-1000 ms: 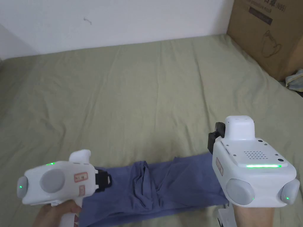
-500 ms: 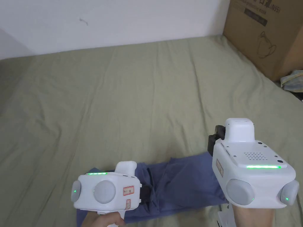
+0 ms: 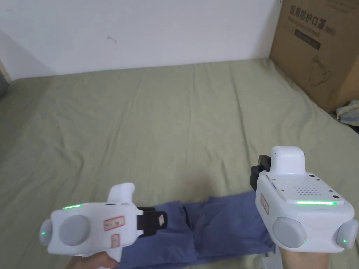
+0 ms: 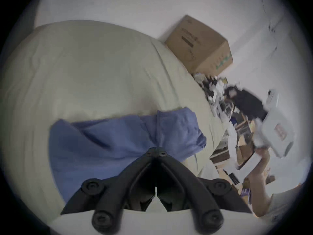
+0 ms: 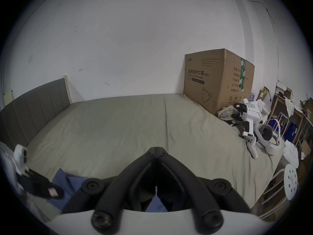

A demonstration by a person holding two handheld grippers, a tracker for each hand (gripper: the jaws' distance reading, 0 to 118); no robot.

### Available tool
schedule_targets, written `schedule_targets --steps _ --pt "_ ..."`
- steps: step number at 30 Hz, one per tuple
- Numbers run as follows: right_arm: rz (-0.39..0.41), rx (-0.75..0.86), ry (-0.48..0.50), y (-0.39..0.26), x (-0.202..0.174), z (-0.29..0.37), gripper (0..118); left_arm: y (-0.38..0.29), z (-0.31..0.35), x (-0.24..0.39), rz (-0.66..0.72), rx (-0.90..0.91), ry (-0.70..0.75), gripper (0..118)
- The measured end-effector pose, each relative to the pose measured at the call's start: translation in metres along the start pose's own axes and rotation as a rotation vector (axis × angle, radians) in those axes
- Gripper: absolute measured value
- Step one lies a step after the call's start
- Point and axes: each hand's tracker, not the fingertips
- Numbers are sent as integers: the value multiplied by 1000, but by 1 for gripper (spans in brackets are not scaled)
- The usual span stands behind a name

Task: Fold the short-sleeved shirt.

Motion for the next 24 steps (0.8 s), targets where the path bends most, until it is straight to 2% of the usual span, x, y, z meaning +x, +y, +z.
schedule_targets --steps 5,10,12,14,17,18,24 --pt "23 4 20 2 -18 2 1 -6 50 -76 135 65 92 0" --pt "45 -15 47 1 -38 -4 1 -38 68 -138 305 64 39 1" --pt "60 -18 52 1 -47 -6 1 -47 62 -152 329 63 42 26" --pt "80 -17 59 1 -55 -7 1 -53 50 -165 418 40 -42 50" --pt "106 -24 67 1 -65 -10 1 -60 25 -168 451 12 -143 111" --pt "114 -32 72 2 -67 -11 1 -59 18 -166 446 19 -239 117" --pt "116 -64 81 3 -67 -16 1 -48 -13 -167 569 47 -358 117"
